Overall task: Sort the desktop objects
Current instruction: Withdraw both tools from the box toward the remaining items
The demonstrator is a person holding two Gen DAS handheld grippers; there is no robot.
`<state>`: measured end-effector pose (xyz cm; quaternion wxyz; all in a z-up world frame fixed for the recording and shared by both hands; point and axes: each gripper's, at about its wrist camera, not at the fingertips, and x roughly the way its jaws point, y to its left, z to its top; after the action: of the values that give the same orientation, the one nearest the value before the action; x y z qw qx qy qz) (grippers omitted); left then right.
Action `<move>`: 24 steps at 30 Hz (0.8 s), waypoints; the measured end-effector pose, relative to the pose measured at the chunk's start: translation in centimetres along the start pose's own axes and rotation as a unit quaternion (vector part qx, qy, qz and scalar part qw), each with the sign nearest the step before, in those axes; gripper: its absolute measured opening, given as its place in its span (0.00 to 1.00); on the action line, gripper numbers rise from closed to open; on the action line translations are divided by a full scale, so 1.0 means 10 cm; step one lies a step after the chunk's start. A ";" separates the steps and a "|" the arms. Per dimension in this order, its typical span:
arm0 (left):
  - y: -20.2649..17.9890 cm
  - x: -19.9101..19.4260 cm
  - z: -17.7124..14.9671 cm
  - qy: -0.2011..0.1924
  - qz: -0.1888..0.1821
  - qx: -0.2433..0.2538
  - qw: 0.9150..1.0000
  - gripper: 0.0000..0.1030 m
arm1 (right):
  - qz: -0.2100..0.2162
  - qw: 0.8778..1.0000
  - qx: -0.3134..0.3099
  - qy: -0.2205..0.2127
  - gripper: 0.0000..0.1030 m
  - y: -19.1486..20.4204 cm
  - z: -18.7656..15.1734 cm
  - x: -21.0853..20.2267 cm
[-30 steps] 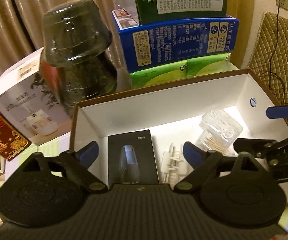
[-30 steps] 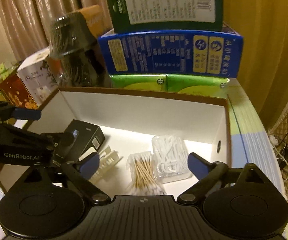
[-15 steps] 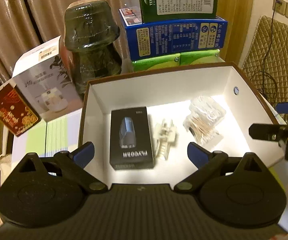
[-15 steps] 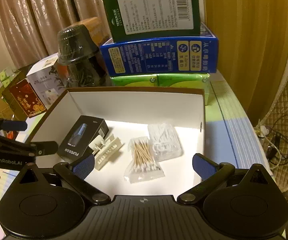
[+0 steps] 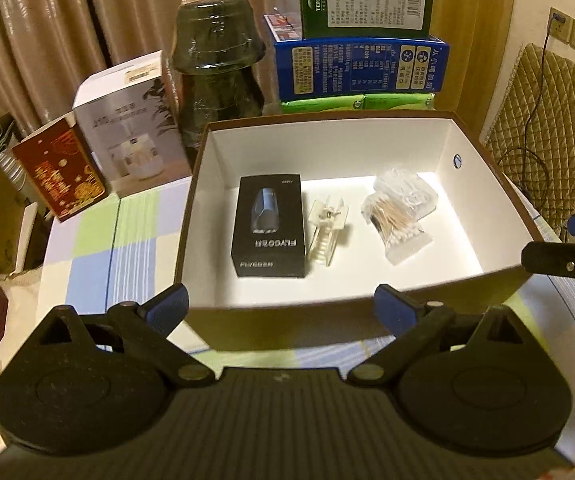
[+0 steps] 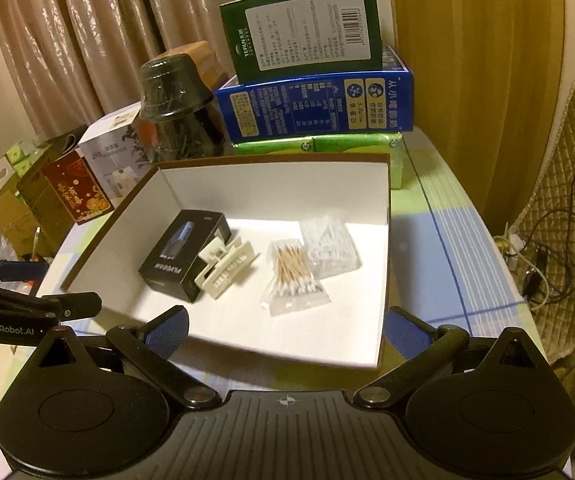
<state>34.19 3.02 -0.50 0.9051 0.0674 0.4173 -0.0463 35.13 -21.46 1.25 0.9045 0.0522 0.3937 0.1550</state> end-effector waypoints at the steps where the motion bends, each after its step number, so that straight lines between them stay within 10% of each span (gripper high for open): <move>1: 0.00 -0.04 -0.04 -0.001 0.002 -0.002 1.000 0.95 | 0.001 1.000 0.001 0.000 0.98 0.01 -0.02 -0.04; 24: -0.11 -0.64 -0.99 0.036 -0.010 -0.030 0.999 0.95 | 0.016 1.000 -0.017 0.020 0.98 0.20 -0.78 -0.66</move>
<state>22.45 3.71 -2.11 0.8906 0.0375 0.4516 -0.0398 24.71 -21.86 0.92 0.8946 0.0402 0.4084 0.1771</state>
